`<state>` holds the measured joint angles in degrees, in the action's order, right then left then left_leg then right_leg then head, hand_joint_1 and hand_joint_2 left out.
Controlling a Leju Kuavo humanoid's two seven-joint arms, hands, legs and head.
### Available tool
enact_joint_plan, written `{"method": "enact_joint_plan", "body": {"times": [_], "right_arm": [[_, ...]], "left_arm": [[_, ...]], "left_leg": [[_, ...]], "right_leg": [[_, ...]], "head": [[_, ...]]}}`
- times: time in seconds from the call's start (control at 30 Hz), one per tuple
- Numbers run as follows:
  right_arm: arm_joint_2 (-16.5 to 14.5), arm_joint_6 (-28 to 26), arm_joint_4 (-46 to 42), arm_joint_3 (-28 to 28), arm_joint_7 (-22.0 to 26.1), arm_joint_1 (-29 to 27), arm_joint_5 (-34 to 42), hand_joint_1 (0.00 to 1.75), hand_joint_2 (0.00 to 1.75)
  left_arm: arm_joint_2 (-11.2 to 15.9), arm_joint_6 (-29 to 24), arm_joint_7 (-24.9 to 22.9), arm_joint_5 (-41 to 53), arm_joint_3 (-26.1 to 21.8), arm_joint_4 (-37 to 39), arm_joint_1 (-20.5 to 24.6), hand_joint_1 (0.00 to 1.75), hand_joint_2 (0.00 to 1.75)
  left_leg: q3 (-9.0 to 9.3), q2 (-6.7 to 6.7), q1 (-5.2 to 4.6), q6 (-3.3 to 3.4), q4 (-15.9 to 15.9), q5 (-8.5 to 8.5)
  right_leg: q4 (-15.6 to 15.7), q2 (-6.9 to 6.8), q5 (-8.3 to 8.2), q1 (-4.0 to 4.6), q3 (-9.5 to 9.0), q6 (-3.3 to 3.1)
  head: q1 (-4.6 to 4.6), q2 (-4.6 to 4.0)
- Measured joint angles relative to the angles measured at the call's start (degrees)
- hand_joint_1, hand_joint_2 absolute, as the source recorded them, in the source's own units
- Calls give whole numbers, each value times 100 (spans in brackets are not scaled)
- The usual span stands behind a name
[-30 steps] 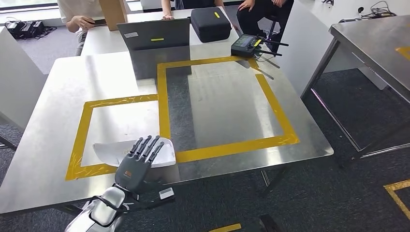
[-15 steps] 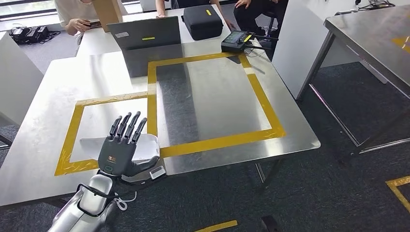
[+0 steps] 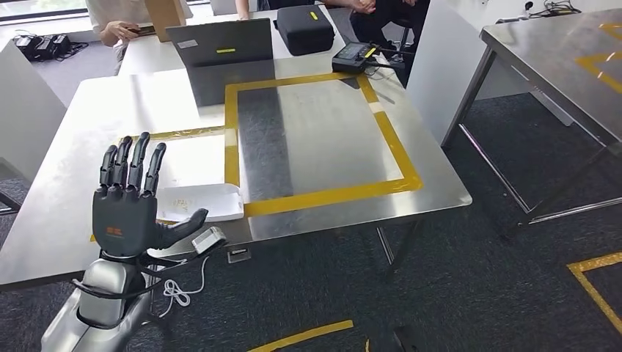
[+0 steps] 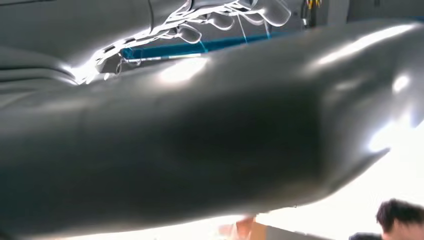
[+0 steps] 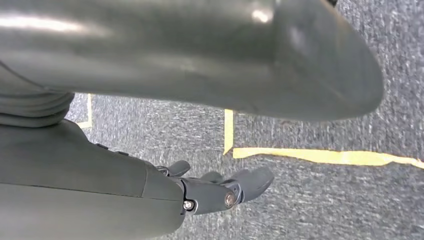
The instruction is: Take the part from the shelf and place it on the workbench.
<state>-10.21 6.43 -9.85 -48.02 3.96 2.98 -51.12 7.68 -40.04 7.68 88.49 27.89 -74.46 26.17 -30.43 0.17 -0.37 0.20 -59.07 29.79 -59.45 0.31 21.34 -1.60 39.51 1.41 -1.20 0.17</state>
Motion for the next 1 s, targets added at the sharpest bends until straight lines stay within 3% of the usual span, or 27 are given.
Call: {"method": "enact_joint_plan", "body": {"times": [0.03,0.07,0.13,0.17,0.2,0.23,0.27,0.3,0.37,0.43,0.5,0.53,0.6,0.67,0.7,0.73,0.77,0.8,0.87,0.9,0.93,1.0], "right_arm": [[-6,-1,1,-8,-3,-5,2,0,0],[-8,-2,2,-16,-5,-7,3,0,0],[-10,-2,3,-26,-8,0,-2,0,0],[-11,-2,3,-28,-8,3,-5,0,0],[-11,-2,3,-30,-8,5,-9,0,0],[-11,-2,3,-32,-9,4,-14,0,0],[-11,0,3,-33,-9,4,-21,0,0],[-11,4,3,-34,-7,8,-29,0,0],[-10,15,3,-35,1,24,-50,0,0],[-9,22,3,-35,4,33,-74,0,0],[-14,26,3,-36,-2,34,-135,0,0],[-18,28,3,-36,-7,45,-179,0,0],[-27,38,3,-38,-17,75,-253,0,0],[-26,58,3,-38,-38,94,-291,0,0],[-26,67,3,-39,-51,96,-302,0,0],[-26,74,3,-38,-62,98,-309,0,0],[-27,76,3,-38,-69,102,-311,0,0],[-27,77,3,-38,-72,110,-313,0,0],[-27,78,3,-39,-73,131,-313,0,0],[-27,74,3,-39,-72,140,-312,0,0],[-26,61,3,-39,-70,146,-307,0,0],[-23,25,3,-44,-55,147,-287,0,0]], "left_arm": [[1,0,25,-15,-44,-160,-44,0,0],[2,0,61,-42,-89,-317,-90,0,0],[1,0,142,-83,-188,-599,-196,0,0],[2,0,167,-75,-240,-739,-265,0,0],[4,0,175,-51,-288,-864,-332,0,0],[7,0,168,-21,-335,-990,-397,0,0],[13,0,152,4,-378,-1104,-452,0,0],[20,0,136,13,-419,-1198,-498,0,0],[41,1,88,6,-502,-1345,-588,0,0],[67,3,22,-23,-590,-1413,-681,0,0],[102,21,-24,-181,-700,-1376,-772,0,0],[125,30,-24,-329,-769,-1311,-823,0,0],[191,33,-20,-566,-909,-1101,-939,0,0],[249,28,-54,-579,-1016,-881,-1074,0,0],[270,27,-76,-546,-1050,-792,-1139,0,0],[284,26,-90,-522,-1077,-716,-1196,0,0],[296,25,-96,-510,-1097,-657,-1235,0,0],[306,24,-97,-507,-1116,-610,-1258,0,0],[319,27,-91,-554,-1152,-538,-1292,0,0],[321,35,-75,-638,-1172,-504,-1327,0,0],[318,61,-43,-789,-1192,-462,-1375,0,0],[281,156,92,-1261,-1228,-332,-1509,0,0]], "left_leg": [[-36,11,10,44,24,-76],[-90,22,23,81,47,-158],[-235,33,18,127,46,-288],[-324,37,8,132,34,-348],[-411,43,-3,133,19,-401],[-500,47,-12,133,2,-454],[-580,49,-19,128,-14,-503],[-648,49,-24,119,-28,-551],[-739,50,-39,78,-38,-646],[-753,55,-36,17,-16,-741],[-754,49,-26,-50,23,-822],[-790,35,-25,-85,-9,-759],[-930,5,-2,-160,-380,-339],[-1091,-6,38,-232,-1082,182],[-1113,-6,56,-258,-1359,288],[-1050,-5,72,-277,-1476,272],[-884,-5,88,-290,-1380,156],[-614,-5,104,-298,-1080,17],[-47,-28,108,-282,-302,-14],[118,-43,95,-252,-36,29],[175,-56,75,-209,85,82],[130,-46,56,-96,115,12]], "right_leg": [[-64,-1,105,-3,39,24],[-250,-3,327,-2,109,43],[-917,-9,917,9,290,67],[-1289,-9,1124,17,355,75],[-1532,-9,1203,28,350,71],[-1605,-9,1179,42,251,56],[-1443,-9,1067,60,39,28],[-1100,-10,952,80,-263,-9],[-311,-13,923,134,-828,-103],[57,-10,979,176,-1013,-187],[105,-14,874,165,-959,-261],[128,-22,801,149,-918,-305],[172,-32,640,116,-802,-366],[170,-24,495,114,-638,-377],[163,-25,429,113,-548,-369],[154,-28,366,111,-459,-356],[142,-33,309,107,-374,-339],[126,-37,254,101,-294,-317],[100,-38,154,95,-184,-258],[99,-34,109,94,-167,-221],[111,-28,62,89,-165,-181],[138,-12,-6,73,-167,-96]], "head": [[-7,0],[-23,0],[-64,0],[-76,0],[-80,0],[-82,0],[-86,0],[-89,0],[-93,0],[-101,0],[-111,0],[-109,0],[-81,0],[-52,0],[-51,0],[-51,0],[-51,0],[-52,0],[-56,0],[-63,0],[-67,0],[-73,0]]}}
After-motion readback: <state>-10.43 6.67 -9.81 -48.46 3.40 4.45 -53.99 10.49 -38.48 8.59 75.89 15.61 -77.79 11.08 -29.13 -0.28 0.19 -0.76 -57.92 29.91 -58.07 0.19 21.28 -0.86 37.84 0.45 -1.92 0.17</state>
